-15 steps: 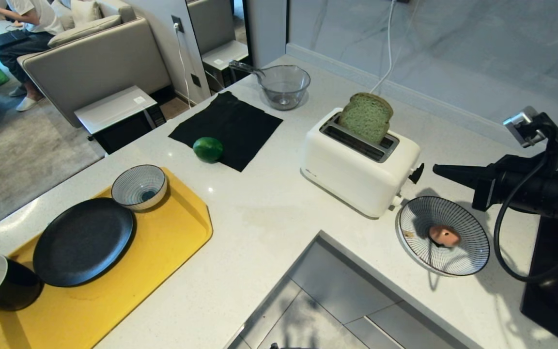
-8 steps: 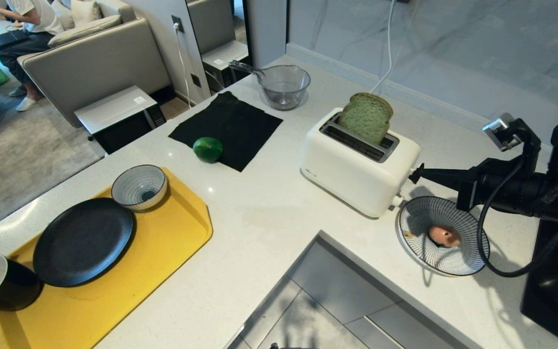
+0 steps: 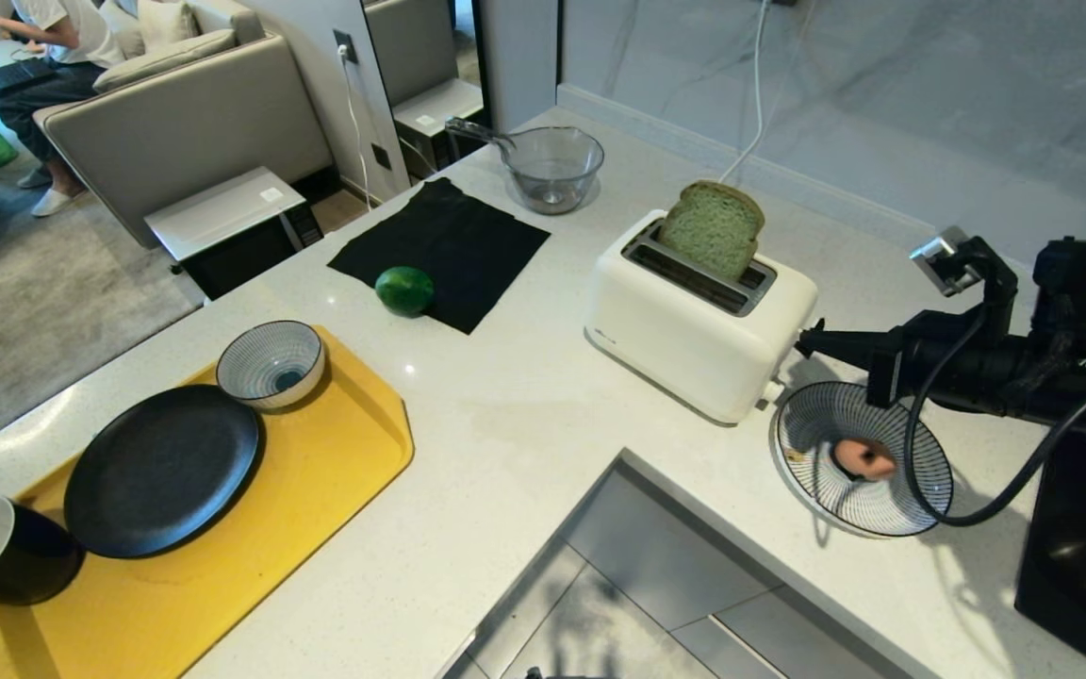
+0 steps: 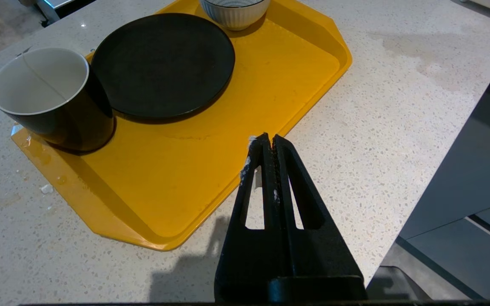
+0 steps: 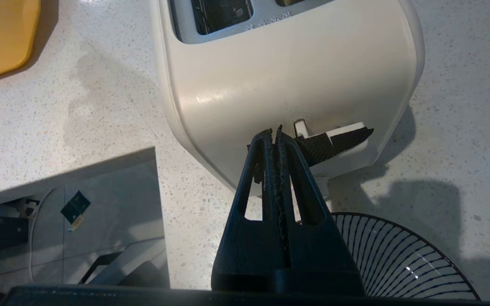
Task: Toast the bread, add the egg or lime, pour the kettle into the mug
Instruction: Use a bread toaster
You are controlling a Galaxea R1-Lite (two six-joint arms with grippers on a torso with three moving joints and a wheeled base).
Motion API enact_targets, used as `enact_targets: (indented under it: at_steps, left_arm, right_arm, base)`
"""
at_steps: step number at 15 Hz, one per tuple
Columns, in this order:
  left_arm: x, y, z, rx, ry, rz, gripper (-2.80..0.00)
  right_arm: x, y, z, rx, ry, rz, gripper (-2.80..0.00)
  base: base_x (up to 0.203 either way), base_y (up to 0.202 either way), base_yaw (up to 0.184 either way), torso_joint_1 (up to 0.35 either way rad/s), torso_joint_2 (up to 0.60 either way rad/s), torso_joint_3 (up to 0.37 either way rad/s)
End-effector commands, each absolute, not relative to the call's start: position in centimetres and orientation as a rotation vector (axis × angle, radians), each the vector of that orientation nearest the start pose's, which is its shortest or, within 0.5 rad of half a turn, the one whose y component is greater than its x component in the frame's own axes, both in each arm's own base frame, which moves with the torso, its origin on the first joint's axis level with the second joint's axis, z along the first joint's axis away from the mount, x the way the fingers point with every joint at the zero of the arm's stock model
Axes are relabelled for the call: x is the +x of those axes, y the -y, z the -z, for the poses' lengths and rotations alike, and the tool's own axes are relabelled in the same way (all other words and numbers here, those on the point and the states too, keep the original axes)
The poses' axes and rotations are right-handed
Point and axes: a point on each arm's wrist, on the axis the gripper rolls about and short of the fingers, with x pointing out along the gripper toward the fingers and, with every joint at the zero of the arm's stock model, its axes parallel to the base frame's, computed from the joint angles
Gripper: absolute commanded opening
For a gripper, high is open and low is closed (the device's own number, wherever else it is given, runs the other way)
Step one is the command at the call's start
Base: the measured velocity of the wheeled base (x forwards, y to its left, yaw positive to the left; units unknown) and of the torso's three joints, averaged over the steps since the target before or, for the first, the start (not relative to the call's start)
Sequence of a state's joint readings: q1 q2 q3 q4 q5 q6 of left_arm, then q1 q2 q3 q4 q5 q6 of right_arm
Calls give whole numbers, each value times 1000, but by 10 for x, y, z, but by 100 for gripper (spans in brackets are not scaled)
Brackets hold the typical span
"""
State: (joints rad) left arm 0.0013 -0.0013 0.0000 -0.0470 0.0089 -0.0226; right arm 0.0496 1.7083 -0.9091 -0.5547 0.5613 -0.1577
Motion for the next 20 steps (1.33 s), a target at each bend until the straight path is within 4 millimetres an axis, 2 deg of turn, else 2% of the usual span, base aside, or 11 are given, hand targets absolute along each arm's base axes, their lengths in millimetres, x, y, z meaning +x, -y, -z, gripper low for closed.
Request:
enact_targets:
  at_steps: [1,8,20]
  left_arm:
    - [-22,0,-76,-23,34,-10,-280]
    - [-22,0,-76,-23,34,-10,-280]
    - [-22,0,-76,-23,34,-10,-280]
  right_arm:
    - [317,-28,-193,-85,-212,-628,-280]
    - [330,-29,-176,-89,-228,-632,-280]
    - [337,-32,-163,-87,-247,-639,-280]
  base:
    - [0,0,0,0,0,0]
    - [0,0,0,0,0,0]
    - [0,0,0,0,0,0]
